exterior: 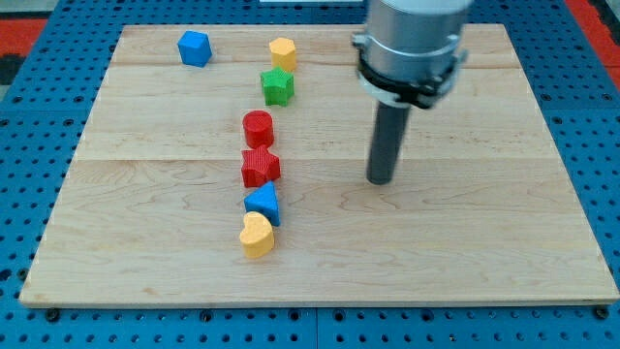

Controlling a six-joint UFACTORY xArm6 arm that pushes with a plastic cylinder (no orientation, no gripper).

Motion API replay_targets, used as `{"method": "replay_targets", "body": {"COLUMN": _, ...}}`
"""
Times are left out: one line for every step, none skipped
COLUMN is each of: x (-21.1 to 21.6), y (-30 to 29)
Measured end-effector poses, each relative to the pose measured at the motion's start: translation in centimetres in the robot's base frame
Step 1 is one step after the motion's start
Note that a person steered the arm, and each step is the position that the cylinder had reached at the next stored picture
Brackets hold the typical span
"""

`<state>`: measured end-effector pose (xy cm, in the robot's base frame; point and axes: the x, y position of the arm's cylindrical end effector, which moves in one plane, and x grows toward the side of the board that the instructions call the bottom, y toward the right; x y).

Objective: Place the green star left to the red star

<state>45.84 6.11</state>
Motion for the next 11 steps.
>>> {"method": "replay_targets", "body": {"x": -6.2, "y": -0.2}}
{"method": "replay_targets", "body": {"x": -12.2, "y": -2.9}}
{"method": "replay_targets", "body": {"x": -14.9, "y": -8.3}}
{"method": "replay_targets", "body": {"x": -14.9, "y": -17.3}}
{"method": "replay_targets", "body": {"x": -12.3, "y": -22.1}}
{"method": "replay_targets", "body": {"x": -7.4, "y": -19.4}}
{"method": "replay_targets", "body": {"x": -5.8, "y": -19.2}}
{"method": "replay_targets", "body": {"x": -7.2, "y": -16.6}}
{"method": "replay_targets", "body": {"x": -4.1, "y": -19.7}}
{"method": "replay_targets", "body": {"x": 0.9, "y": -20.5}}
{"method": "replay_targets", "body": {"x": 4.6, "y": -21.2}}
